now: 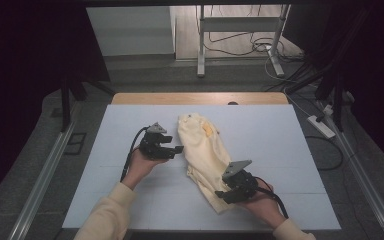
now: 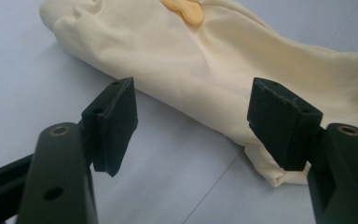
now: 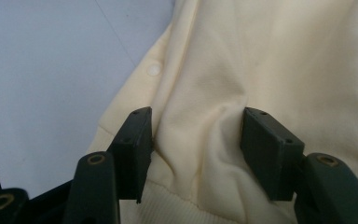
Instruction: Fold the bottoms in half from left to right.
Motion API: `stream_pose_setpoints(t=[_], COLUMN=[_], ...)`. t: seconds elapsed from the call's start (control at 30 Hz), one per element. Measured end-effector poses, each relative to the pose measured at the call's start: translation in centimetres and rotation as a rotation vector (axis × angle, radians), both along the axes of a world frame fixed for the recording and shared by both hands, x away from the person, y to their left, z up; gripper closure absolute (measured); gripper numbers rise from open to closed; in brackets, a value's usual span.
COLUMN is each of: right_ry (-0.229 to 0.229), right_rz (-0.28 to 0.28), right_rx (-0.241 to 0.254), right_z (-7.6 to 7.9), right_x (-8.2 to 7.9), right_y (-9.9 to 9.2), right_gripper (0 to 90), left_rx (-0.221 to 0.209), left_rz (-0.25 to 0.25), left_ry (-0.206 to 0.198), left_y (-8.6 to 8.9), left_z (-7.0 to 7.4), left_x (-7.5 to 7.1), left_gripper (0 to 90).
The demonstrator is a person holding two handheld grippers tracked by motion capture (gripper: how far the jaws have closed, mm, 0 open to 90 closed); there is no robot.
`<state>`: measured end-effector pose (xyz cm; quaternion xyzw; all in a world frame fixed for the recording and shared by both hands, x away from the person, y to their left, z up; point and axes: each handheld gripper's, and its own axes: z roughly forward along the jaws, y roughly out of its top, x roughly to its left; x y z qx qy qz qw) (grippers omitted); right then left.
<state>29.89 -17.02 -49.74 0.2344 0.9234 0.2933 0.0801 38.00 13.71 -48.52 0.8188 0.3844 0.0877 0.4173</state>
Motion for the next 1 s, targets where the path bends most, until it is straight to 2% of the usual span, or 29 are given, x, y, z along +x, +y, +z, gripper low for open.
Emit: stream_pose_setpoints(t=[0.1, 0.13, 0.27, 0.33, 0.4, 0.5, 0.6, 0.73, 0.83, 0.9, 1.0], right_ry=[-0.006, -0.005, 0.016, 0.003, -0.003, 0.007, 0.025, 0.029, 0.022, 0.035, 0.054], right_rz=[-0.016, -0.024, -0.014, -0.003, 0.006, 0.006, 0.015, 0.050, 0.068, 0.068, 0.062], right_rx=[-0.013, -0.015, -0.014, -0.020, -0.015, 0.017, 0.076, 0.137, 0.144, 0.136, 0.151], right_z=[-0.2, -0.3, -0.3, -0.2, 0.0, 0.4, 1.1, 1.8, 1.7, 1.4, 1.2], right_x=[0.1, 0.2, 0.4, 0.3, 0.2, 0.3, 0.1, -0.7, -0.9, -0.8, -0.6], right_y=[0.1, 0.1, 0.3, 0.3, 0.3, -0.1, -0.4, -0.1, 0.4, 0.5, 0.2], right_gripper=[44.3, 47.0, 72.0, 79.9, 83.3, 84.5, 84.6, 84.5, 84.4, 82.1, 70.8], left_rx=[-0.002, -0.005, -0.003, 0.001, 0.005, 0.001, 0.002, 0.002, 0.003, 0.004, 0.003], left_rz=[0.003, 0.006, 0.007, 0.005, 0.002, 0.007, 0.006, 0.004, 0.004, 0.004, 0.004], left_ry=[0.000, 0.001, 0.001, 0.001, 0.000, 0.006, 0.005, 0.004, 0.005, 0.004, 0.004], left_y=[0.1, 0.1, 0.1, 0.2, 0.2, 0.2, 0.1, 0.0, 0.0, 0.0, 0.0], left_z=[0.0, 0.0, -0.1, -0.1, -0.2, -0.3, -0.4, -0.4, -0.4, -0.4, -0.4], left_x=[0.0, 0.0, 0.1, 0.1, 0.1, 0.1, 0.1, 0.1, 0.1, 0.1, 0.1], left_gripper=[32.3, 32.2, 32.0, 32.0, 32.0, 31.8, 31.6, 31.6, 31.5, 31.6, 31.6])
